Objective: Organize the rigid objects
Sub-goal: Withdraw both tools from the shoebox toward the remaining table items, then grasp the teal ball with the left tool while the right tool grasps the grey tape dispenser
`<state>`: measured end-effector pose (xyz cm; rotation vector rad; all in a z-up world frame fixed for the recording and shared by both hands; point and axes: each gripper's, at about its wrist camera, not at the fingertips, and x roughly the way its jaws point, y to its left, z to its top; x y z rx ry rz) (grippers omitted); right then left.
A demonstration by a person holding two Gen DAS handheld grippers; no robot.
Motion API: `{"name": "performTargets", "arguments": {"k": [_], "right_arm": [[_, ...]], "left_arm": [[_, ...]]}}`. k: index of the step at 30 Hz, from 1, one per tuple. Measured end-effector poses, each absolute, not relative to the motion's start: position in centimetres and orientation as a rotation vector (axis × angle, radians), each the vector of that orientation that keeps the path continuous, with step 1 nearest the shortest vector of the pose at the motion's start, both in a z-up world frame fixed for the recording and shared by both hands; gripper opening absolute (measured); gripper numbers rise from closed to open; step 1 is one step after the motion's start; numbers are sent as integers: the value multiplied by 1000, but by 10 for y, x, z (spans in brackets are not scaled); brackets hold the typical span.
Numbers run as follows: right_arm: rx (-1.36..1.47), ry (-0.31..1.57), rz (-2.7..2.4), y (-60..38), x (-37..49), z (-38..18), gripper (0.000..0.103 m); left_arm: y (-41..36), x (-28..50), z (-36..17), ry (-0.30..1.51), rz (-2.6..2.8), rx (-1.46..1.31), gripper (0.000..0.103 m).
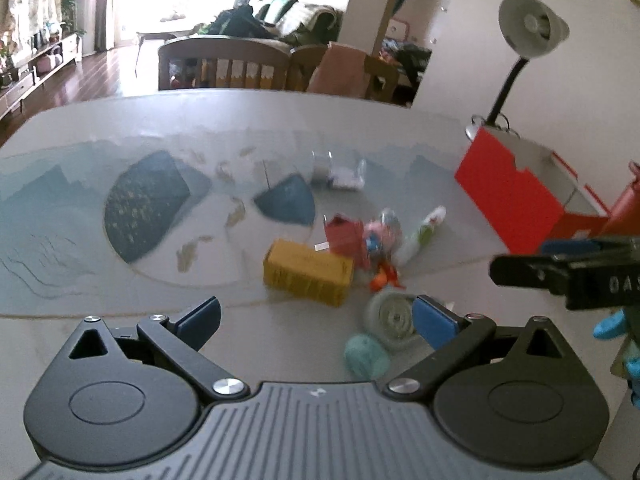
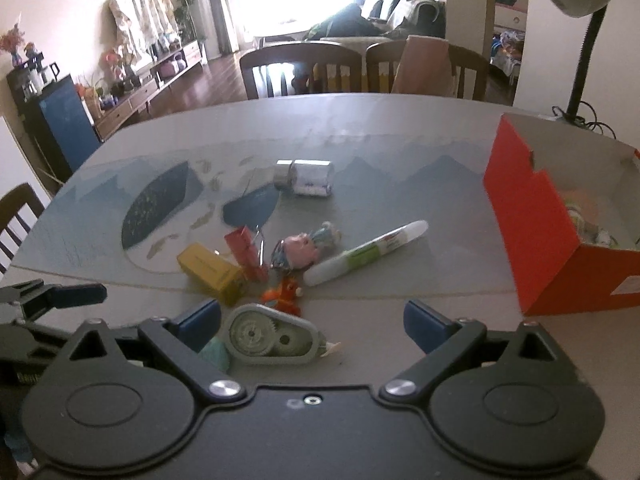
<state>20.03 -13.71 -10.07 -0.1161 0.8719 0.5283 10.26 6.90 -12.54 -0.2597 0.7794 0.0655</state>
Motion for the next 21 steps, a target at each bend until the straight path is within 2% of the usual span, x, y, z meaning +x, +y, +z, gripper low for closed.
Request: {"name": "performTargets", "arguments": {"k": [21], "right_arm": [[-240, 946, 558, -84, 214, -155, 94]], "left_arm": [[43, 109, -175, 807, 15, -189, 102]]}}
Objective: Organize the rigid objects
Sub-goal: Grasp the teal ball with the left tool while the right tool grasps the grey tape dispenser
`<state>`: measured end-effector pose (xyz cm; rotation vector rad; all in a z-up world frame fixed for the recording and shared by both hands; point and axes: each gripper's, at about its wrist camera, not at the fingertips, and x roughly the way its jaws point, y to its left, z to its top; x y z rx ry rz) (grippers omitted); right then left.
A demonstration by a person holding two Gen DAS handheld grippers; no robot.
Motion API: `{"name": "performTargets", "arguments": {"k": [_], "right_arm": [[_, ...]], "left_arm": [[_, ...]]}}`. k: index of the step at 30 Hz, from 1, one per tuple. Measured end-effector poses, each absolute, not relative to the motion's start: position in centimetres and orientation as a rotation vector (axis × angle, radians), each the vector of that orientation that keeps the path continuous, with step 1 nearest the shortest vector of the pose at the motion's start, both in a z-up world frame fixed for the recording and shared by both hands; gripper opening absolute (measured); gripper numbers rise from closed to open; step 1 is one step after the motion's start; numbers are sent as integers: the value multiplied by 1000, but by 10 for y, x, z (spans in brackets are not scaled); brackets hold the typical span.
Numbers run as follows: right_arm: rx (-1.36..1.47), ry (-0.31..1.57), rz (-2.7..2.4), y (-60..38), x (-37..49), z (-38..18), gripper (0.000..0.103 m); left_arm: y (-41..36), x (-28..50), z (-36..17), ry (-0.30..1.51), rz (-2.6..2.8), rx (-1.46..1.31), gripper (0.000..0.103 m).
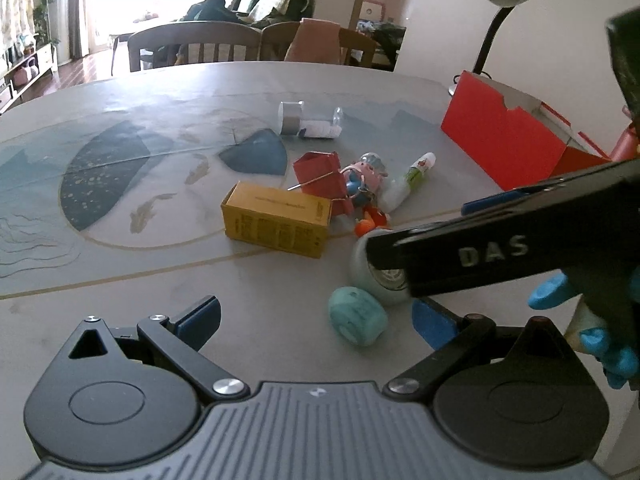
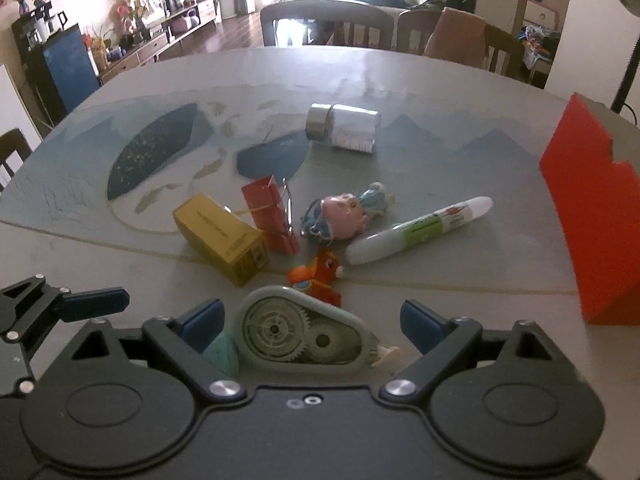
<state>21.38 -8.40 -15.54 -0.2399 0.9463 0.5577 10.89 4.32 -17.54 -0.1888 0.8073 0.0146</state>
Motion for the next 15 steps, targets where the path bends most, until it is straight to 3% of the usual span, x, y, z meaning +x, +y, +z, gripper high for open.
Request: {"name": "performTargets", "arguments": {"k": [7, 15], "right_arm": [[-253, 969, 536, -78, 216, -167, 94], [-215, 1016, 525, -88, 216, -169, 86]], "left_arm": [[39, 110, -180, 807, 8, -184, 100], [34, 110, -183, 813, 1, -177, 77]]}}
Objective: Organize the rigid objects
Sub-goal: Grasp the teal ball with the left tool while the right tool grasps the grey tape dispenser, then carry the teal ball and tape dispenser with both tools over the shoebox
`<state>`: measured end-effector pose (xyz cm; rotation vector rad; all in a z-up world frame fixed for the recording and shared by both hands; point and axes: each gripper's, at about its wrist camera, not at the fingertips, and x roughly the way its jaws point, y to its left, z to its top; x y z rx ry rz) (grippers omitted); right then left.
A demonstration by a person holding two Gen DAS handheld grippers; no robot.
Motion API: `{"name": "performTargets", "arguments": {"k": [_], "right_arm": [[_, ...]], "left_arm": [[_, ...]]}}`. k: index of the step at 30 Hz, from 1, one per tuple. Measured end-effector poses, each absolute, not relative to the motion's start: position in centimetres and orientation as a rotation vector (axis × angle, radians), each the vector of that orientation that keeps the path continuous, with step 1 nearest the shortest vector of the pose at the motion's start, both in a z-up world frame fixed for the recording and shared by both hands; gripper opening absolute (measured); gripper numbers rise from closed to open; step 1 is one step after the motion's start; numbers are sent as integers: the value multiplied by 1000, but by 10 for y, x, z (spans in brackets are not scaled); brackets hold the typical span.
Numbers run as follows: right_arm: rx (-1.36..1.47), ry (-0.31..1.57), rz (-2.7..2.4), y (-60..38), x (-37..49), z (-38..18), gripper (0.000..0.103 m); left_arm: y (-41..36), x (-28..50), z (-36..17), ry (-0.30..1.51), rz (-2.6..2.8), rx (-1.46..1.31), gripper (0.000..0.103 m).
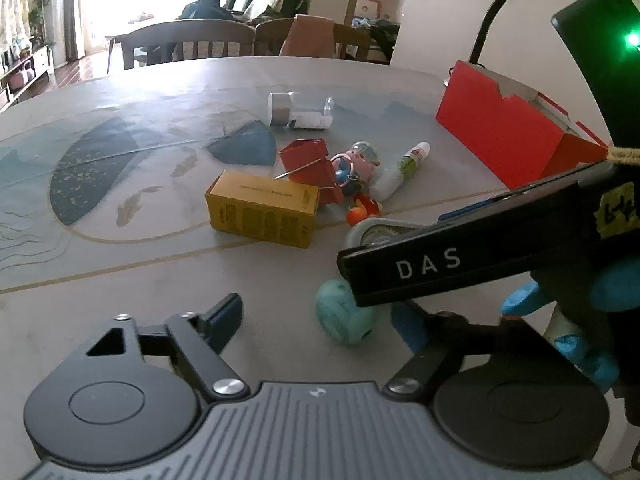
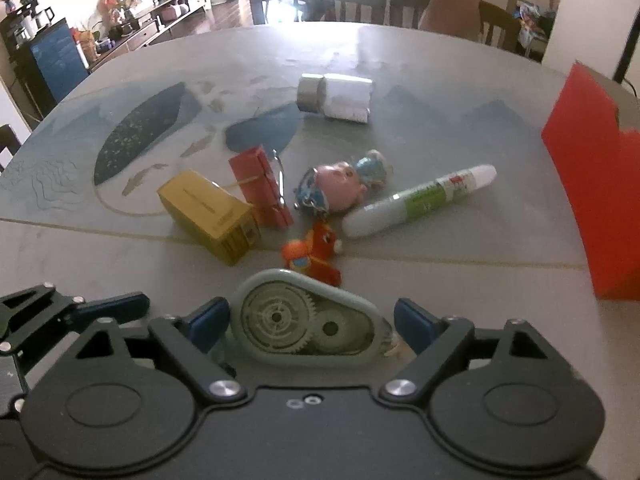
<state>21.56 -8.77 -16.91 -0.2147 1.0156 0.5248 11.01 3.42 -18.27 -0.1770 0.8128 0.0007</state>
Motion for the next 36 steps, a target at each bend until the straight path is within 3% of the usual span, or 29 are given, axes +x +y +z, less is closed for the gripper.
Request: {"name": "performTargets", "arguments": {"k": [2, 6, 8, 10, 13, 16, 36], "right_arm": [[-194, 1030, 516, -93, 216, -170, 86], [-181, 1043, 506, -99, 214, -172, 86], [-173, 1049, 497, -102, 212, -173, 86], [-164, 1047, 494, -107, 210, -173, 86], [-152, 1051, 487, -114, 208, -172, 86], [-137, 1051, 477, -122, 208, -170, 86], [-89, 983, 459, -170, 211, -113, 86]], "left_arm": [[34, 110, -184, 818, -9, -178, 69], [32, 108, -184, 815, -11, -166, 67], [31, 108, -184, 814, -11, -159, 56], [30, 107, -183, 815, -9, -156, 53], [29, 106, -183, 816, -13, -154, 39], [28, 105, -183, 819, -12, -151, 33], [16, 112, -156, 798, -14, -158, 29]]}}
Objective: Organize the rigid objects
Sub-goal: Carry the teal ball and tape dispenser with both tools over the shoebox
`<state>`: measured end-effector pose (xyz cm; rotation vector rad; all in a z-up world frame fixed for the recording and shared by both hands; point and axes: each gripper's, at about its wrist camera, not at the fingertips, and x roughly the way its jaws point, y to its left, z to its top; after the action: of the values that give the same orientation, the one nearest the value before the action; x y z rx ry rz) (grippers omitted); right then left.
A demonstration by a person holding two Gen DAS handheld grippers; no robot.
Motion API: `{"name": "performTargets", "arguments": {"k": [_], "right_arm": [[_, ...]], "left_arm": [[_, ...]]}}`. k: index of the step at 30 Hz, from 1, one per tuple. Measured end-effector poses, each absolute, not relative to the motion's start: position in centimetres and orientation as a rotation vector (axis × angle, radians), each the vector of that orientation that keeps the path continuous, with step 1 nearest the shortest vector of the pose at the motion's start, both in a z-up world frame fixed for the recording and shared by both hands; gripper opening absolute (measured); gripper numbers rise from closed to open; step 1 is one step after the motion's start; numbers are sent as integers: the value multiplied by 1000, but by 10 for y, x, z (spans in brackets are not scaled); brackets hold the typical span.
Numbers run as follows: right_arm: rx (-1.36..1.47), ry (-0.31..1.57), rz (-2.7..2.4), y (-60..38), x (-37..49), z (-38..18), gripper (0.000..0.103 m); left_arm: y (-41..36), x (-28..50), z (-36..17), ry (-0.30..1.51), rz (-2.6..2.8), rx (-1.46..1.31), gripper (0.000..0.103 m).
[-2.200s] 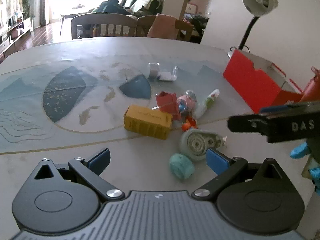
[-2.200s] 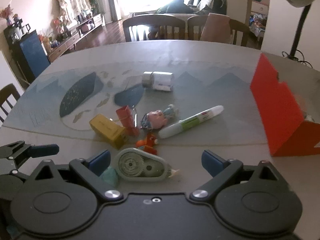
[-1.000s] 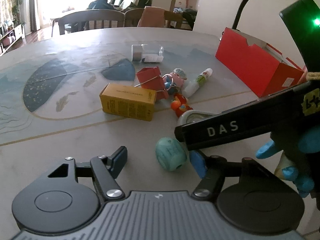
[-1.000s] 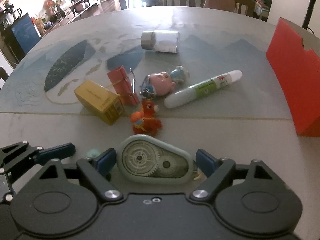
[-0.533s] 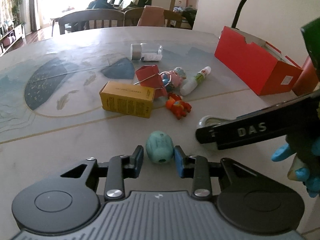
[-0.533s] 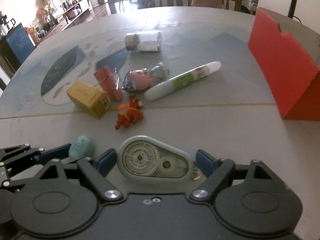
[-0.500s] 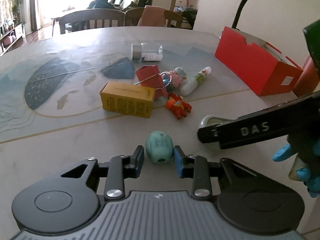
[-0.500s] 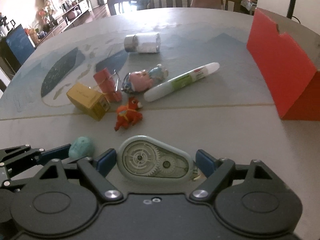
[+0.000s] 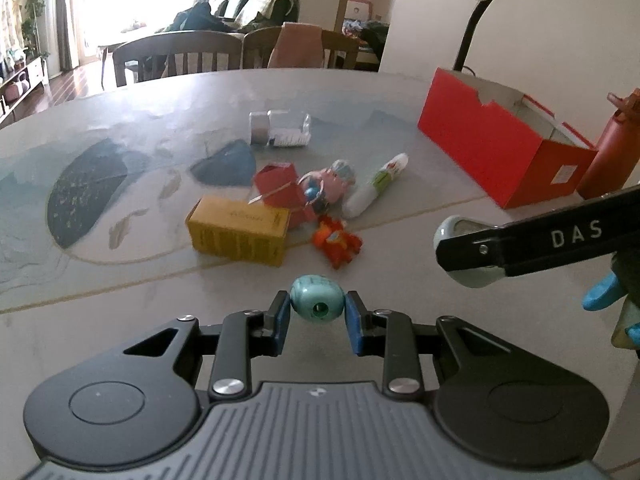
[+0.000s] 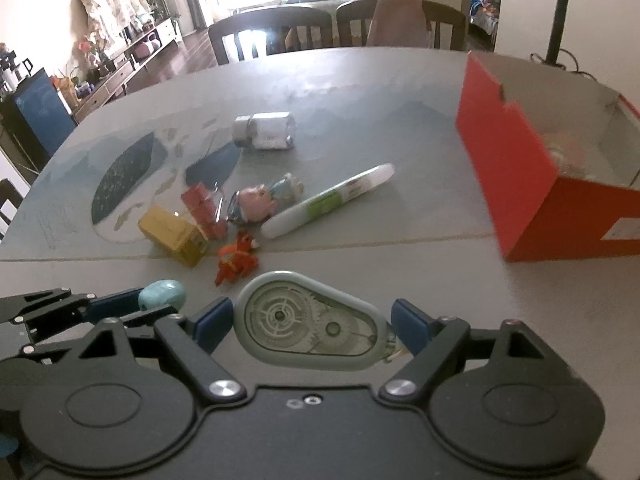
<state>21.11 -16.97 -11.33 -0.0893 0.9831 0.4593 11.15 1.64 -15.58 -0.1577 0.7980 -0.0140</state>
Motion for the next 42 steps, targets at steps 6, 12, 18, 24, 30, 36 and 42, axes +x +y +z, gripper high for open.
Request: {"name": "performTargets", "arguments": {"k": [6, 12, 18, 24, 30, 36, 42], "right_arm": [[-78, 954, 454, -192, 222, -86, 86], [-64, 921, 453, -217, 240, -61, 86], [-55, 888, 443, -246, 263, -44, 86], [-56, 858, 428, -274, 290, -34, 86], [-51, 850, 421, -303, 314, -32, 86], [-52, 852, 413, -331, 332, -35, 86], [-58, 853, 382, -359, 355, -41, 86]], "left_arm": [[3, 122, -130, 762, -27, -158, 29], [-20, 145, -96, 706, -56, -141, 29], [-43, 173, -69, 655, -80, -125, 29], [-68, 207, -52, 629, -94, -117, 29], [-98, 239, -41, 625, -115, -100, 29], [-130, 267, -41, 657, -143, -86, 29], [-158, 295, -42, 679, -170, -63, 29]]}}
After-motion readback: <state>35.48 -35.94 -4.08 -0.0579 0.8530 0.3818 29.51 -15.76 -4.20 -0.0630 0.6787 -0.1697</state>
